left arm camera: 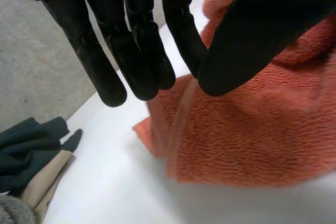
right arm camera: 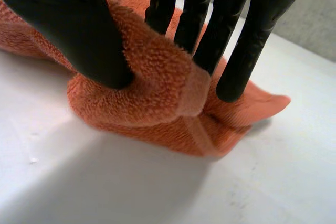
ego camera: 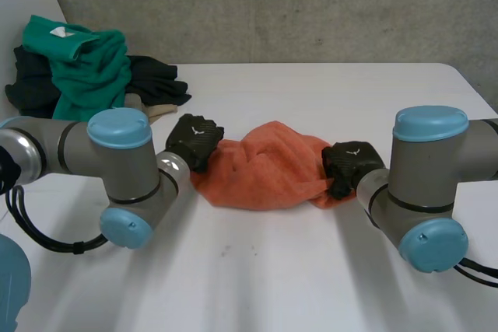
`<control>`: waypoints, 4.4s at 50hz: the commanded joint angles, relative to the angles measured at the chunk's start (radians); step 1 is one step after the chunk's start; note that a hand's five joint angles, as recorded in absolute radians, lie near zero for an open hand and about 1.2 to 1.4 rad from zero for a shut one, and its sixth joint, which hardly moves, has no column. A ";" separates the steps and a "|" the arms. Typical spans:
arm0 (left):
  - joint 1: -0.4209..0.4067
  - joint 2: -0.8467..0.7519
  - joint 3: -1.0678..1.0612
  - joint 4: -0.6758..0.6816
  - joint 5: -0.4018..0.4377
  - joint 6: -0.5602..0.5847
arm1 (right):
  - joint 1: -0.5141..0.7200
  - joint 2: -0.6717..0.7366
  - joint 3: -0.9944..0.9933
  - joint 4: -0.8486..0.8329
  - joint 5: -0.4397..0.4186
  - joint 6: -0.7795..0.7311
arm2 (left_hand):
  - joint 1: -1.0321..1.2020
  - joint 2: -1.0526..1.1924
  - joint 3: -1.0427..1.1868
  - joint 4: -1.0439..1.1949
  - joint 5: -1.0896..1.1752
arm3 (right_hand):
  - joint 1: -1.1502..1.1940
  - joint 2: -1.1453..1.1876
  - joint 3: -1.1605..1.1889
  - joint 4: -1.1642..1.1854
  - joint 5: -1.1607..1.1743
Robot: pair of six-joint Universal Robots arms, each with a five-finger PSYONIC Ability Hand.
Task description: Fold the laundry.
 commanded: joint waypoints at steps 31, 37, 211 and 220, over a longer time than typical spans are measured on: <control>-0.018 0.013 -0.001 -0.062 0.448 -0.408 | 0.103 -0.535 0.122 -0.022 -0.040 -0.281 | -0.916 -0.958 -0.952 -0.960 -0.929 | 0.417 0.227 0.234 0.228 0.256; -0.024 0.002 0.013 -0.062 0.476 -0.568 | 0.085 -0.523 0.123 -0.023 -0.052 -0.284 | -0.665 -0.707 -0.700 -0.709 -0.677 | 0.417 0.227 0.234 0.228 0.256; 0.040 0.349 -0.443 0.441 -0.052 0.015 | -0.127 -0.237 0.133 -0.190 -0.147 -0.339 | 0.246 0.204 0.210 0.202 0.233 | 0.417 0.227 0.234 0.228 0.256; 0.037 0.251 -0.466 0.434 -0.055 0.018 | -0.159 -0.139 0.184 -0.184 -0.195 -0.321 | 0.246 0.204 0.210 0.202 0.233 | -0.022 -0.212 -0.206 -0.211 -0.183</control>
